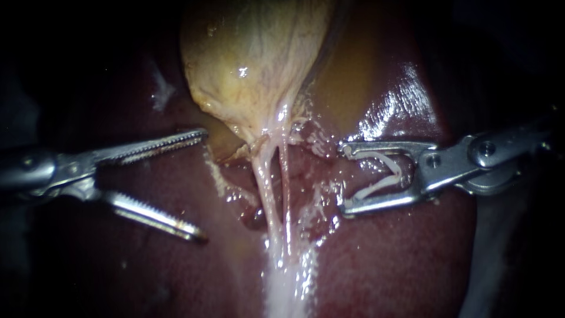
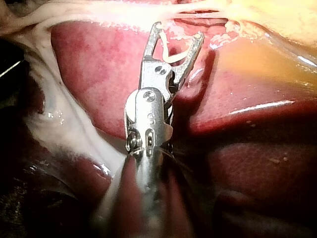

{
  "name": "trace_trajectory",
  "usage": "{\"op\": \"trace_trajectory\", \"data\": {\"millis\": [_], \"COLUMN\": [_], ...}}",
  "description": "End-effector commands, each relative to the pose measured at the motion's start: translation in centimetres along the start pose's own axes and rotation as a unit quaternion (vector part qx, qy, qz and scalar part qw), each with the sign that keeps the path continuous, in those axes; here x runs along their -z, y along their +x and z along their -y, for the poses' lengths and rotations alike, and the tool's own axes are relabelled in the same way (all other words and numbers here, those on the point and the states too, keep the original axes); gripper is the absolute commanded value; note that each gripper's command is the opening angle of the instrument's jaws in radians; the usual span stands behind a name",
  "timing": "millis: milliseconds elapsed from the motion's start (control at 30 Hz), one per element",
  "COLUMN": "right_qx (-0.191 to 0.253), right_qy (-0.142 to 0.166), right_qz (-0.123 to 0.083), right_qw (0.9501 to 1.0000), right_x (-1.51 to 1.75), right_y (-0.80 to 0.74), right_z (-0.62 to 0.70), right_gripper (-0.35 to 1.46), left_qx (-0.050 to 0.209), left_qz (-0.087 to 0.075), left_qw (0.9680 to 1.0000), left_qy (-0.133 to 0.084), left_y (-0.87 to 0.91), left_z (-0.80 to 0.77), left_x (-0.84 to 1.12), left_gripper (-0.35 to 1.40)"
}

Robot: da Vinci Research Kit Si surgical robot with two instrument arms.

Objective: Grabbing gallbladder

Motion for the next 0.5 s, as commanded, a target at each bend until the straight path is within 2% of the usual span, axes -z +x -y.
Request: {"op": "trace_trajectory", "data": {"millis": [33, 233, 500], "right_qx": [0.000, 0.000, 0.000], "right_qy": [0.000, 0.000, 0.000], "right_qz": [0.000, 0.000, 0.000], "right_qw": [1.0000, 1.0000, 1.0000], "right_x": [0.00, 0.00, -0.01], "right_y": [0.00, 0.00, 0.00], "right_z": [0.00, 0.00, 0.01], "right_gripper": [0.50, 0.50, 0.50], "left_qx": [0.000, -0.002, 0.002], "left_qz": [0.000, 0.000, 0.000], "left_qw": [1.0000, 1.0000, 1.0000], "left_qy": [0.000, 0.000, -0.002], "left_y": [0.00, 0.06, 0.18], "left_z": [0.00, 0.01, 0.05], "left_x": [0.00, -0.07, -0.33], "left_gripper": [0.91, 0.70, 0.63]}}
